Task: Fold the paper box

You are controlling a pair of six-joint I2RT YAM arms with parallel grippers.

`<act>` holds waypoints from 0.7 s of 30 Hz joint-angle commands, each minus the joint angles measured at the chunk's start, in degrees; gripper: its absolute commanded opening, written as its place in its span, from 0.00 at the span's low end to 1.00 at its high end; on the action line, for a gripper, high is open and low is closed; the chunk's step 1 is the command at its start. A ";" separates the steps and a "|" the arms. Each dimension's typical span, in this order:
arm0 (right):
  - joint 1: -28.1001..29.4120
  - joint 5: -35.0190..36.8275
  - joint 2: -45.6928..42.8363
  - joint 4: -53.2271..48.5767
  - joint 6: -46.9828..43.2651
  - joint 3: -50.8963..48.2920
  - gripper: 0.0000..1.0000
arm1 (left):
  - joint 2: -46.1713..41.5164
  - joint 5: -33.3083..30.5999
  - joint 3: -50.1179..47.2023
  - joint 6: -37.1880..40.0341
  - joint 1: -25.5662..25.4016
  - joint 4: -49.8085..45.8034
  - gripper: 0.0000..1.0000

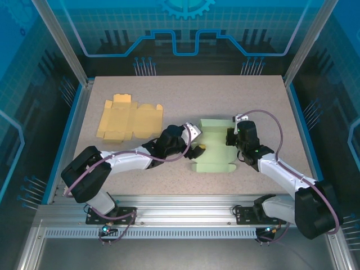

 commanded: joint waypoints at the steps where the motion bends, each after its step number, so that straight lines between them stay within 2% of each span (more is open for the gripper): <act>1: 0.05 -0.38 0.19 1.41 0.34 0.46 0.00 | -1.79 5.24 2.75 3.14 -1.00 -4.17 0.89; 4: 0.05 -0.37 0.10 1.34 0.27 0.44 0.00 | -2.05 5.86 3.75 4.47 -0.98 -6.86 0.90; 9: 0.04 -0.37 0.01 1.42 0.26 0.32 0.00 | -1.48 2.39 4.48 4.73 -0.93 -5.61 0.85; 15: 0.05 -0.26 -0.16 1.42 0.19 0.32 0.00 | -4.56 5.43 2.47 4.33 -0.92 -5.24 0.99; 21: 0.04 -0.35 0.08 1.41 0.19 0.45 0.00 | -13.33 7.40 -4.18 5.06 -0.03 -3.65 0.99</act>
